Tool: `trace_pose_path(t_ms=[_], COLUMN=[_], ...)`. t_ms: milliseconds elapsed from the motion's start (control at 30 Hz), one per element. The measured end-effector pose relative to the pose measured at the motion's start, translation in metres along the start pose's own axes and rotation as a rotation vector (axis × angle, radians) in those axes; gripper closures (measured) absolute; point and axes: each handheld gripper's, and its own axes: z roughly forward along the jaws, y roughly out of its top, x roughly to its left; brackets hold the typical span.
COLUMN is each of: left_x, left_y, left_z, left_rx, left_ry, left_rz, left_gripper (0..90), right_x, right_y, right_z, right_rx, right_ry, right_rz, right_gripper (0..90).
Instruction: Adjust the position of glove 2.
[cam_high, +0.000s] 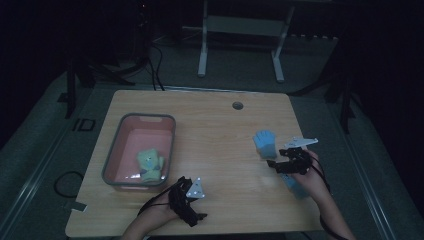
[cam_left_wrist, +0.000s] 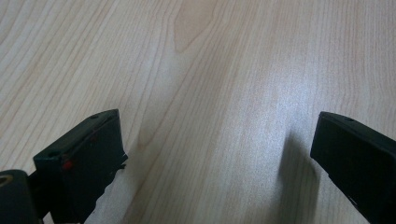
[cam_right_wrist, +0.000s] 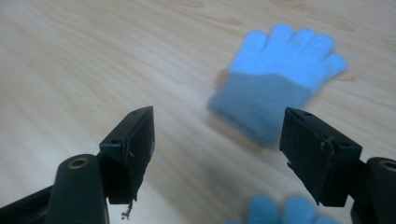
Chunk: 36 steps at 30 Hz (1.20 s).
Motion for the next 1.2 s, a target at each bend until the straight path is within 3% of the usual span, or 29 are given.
trace_pose_path(t_ms=[133, 267, 433, 533, 667, 1000, 1100, 1200], left_x=[0.000, 0.000, 0.001, 0.000, -0.001, -0.001, -0.001, -0.002], left_y=[0.000, 0.000, -0.001, -0.001, -0.001, -0.001, -0.001, -0.001], left_z=[0.001, 0.001, -0.001, 0.000, 0.000, 0.000, 0.000, 0.001], left_rx=[0.001, -0.006, -0.007, 0.001, 0.004, 0.003, 0.000, 0.004], left_ry=[-0.002, -0.001, -0.006, -0.006, -0.005, -0.005, -0.005, -0.003], left_rz=[0.004, 0.001, 0.001, 0.008, 0.017, 0.019, 0.018, 0.024], left_gripper=[2.9, 2.9, 2.9, 2.9, 2.9, 2.9, 2.9, 2.9], right_x=[-0.007, -0.014, -0.026, -0.033, -0.040, -0.051, -0.049, -0.047], right_y=[0.007, 0.020, 0.036, 0.041, 0.042, 0.034, 0.032, 0.031], right_z=[0.005, 0.012, 0.026, 0.037, 0.050, 0.075, 0.077, 0.076], right_rx=[0.007, -0.003, 0.016, 0.036, 0.051, 0.111, 0.102, 0.095], right_ry=[-0.010, -0.023, -0.030, -0.022, -0.022, -0.035, -0.039, -0.036], right_rz=[0.003, 0.000, -0.046, -0.048, -0.022, -0.022, -0.025, -0.015], right_gripper=[29.6, 38.9, 49.5, 51.8, 51.8, 54.4, 61.1, 74.5])
